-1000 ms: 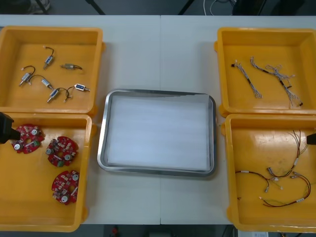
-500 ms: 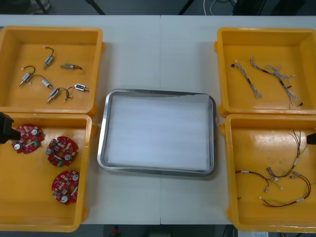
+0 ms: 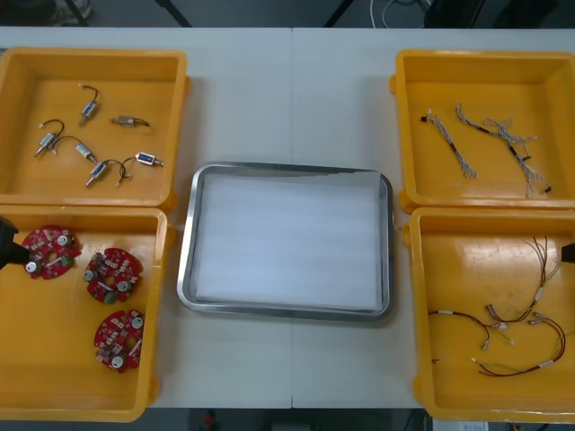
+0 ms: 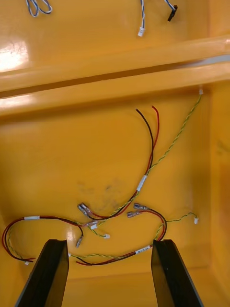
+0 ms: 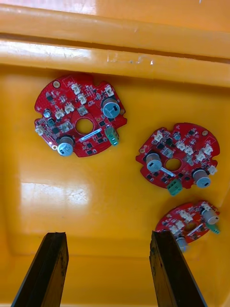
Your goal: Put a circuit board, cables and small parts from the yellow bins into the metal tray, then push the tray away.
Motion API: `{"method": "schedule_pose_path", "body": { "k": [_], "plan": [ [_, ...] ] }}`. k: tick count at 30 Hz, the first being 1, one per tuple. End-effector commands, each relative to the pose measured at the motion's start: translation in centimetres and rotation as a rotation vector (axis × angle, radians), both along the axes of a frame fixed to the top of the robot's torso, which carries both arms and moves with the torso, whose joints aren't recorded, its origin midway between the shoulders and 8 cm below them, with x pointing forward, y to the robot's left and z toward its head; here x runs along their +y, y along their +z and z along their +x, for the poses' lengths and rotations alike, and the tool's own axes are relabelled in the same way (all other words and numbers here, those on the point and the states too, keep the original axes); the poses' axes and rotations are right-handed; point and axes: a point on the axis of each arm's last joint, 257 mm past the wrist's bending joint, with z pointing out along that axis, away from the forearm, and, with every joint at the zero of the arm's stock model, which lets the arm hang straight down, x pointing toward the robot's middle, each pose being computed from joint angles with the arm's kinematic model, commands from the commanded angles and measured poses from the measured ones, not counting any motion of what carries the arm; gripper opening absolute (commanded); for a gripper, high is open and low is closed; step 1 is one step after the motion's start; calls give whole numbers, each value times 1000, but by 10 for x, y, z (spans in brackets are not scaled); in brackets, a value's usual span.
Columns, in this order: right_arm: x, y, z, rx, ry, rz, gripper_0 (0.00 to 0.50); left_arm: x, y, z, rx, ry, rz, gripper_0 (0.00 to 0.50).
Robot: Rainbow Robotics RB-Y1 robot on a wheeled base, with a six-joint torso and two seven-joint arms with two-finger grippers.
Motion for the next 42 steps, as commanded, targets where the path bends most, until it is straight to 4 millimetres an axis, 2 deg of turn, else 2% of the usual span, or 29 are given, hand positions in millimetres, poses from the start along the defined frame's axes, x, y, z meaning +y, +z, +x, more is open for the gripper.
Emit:
{"method": "schedule_pose_path", "body": {
  "k": [1, 9, 16, 22, 25, 35, 42],
  "plan": [
    [-14, -21, -27, 43, -82, 29, 500, 32, 2, -6, -23, -94, 103, 500],
    [-23, -50, -59, 92, -191, 100, 500, 41, -19, 12, -74, -104, 80, 500],
    [-22, -66, -58, 27, -329, 193, 500, 55, -41, 20, -71, -89, 67, 500],
    [-15, -80, -57, -19, -442, 276, 500, 56, -61, 28, -70, -79, 51, 500],
    [-8, -92, -65, 16, -490, 302, 500, 55, -72, 29, -63, -77, 42, 500],
    [19, -120, -75, 102, -627, 387, 500, 56, -87, 33, -60, -71, 49, 500],
    [18, -134, -72, 114, -654, 403, 500, 57, -92, 37, -72, -67, 58, 500]
  ]
}}
